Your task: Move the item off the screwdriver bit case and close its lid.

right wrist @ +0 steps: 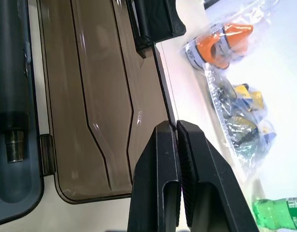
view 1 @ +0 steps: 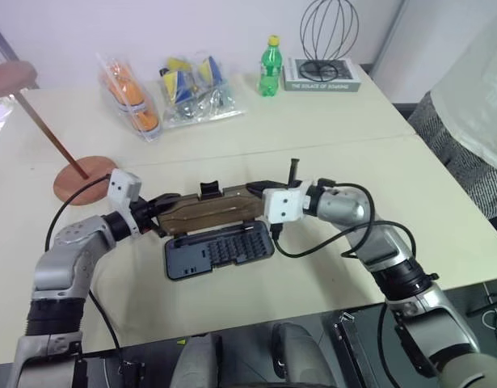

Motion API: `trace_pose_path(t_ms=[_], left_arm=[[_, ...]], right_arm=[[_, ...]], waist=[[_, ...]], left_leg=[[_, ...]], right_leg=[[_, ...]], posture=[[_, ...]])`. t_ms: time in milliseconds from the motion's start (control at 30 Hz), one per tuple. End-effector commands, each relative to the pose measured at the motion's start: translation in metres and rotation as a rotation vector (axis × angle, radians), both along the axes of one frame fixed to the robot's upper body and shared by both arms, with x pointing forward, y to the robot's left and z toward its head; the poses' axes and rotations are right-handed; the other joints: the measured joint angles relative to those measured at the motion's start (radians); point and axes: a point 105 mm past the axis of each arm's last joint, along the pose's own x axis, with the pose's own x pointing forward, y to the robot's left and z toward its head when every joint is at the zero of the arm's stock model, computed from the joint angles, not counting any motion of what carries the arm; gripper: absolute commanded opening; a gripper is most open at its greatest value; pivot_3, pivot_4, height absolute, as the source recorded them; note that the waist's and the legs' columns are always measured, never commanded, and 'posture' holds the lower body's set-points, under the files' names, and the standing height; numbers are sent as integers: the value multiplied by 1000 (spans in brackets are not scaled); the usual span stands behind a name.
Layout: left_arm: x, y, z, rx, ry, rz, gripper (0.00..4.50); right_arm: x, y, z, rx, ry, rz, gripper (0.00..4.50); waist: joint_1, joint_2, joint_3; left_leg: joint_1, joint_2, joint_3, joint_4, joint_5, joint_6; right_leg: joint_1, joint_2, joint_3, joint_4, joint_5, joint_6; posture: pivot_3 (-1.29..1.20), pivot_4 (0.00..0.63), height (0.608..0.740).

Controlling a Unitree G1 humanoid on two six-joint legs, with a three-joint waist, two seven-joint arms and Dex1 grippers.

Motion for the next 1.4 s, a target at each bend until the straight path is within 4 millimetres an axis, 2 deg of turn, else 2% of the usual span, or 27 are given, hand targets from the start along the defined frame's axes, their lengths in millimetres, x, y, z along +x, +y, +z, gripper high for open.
trace_pose_path(t_ms=[33, 467, 567, 800, 967, 1033, 1133, 1267, 1400], left_arm=[[2, -2, 9, 6, -46, -19, 0], [5, -3, 10, 19, -59, -17, 0], [6, -3, 10, 21, -60, -17, 0], [7, -5, 10, 25, -64, -24, 0], [2, -6, 13, 29, -67, -37, 0], [-6, -7, 15, 34, -58, -55, 0], [-20, -7, 15, 45, -40, -72, 0], [-45, -4, 15, 59, 1, -76, 0], [-69, 3, 15, 78, 50, -67, 0]], right_arm=[[3, -3, 17, 35, -28, -13, 45], [0, -3, 16, 14, -8, -12, 45], [-1, -3, 16, 11, 3, -10, 968], [-5, -8, 17, -13, 56, 7, 4371], [-7, -19, 37, 74, 176, -10, 4371], [-10, -28, 45, 108, 254, -21, 4371], [-16, -38, 49, 120, 329, -30, 4371], [-25, -56, 45, 108, 439, -59, 4371], [-29, -62, 48, 153, 498, -66, 4371]], waist=[[2, 0, 0], [17, 0, 0], [18, 0, 0], [17, 0, 0], [18, 0, 0], [18, 0, 0], [18, 0, 0], [17, 0, 0], [17, 0, 1]], left_leg=[[0, 0, 0, 0, 0, 0], [0, 0, 0, 0, 0, 0], [0, 0, 0, 0, 0, 0], [0, 0, 0, 0, 0, 0], [-1, 0, 0, 0, 0, 0], [-1, 0, 0, 0, 0, 0], [-1, 0, 0, 0, 0, 0], [-1, 0, -1, -1, -1, 1], [-3, 1, -2, -1, -1, 1]], right_leg=[[0, 0, 0, 0, 0, 0], [0, 0, 0, 0, 0, 0], [0, 0, 0, 0, 0, 0], [0, 0, 0, 0, 0, 0], [0, 0, 0, 0, 0, 0], [0, 0, 0, 0, 0, 0], [-1, 0, 0, -1, 0, 0], [-2, -1, 0, -1, 0, 0], [-3, -1, 0, -1, -2, -3]], posture=[[0, 150, 740], [0, 150, 740], [0, 150, 740], [0, 150, 740], [0, 150, 740], [0, 150, 740], [0, 150, 740], [0, 150, 740], [0, 150, 740]])
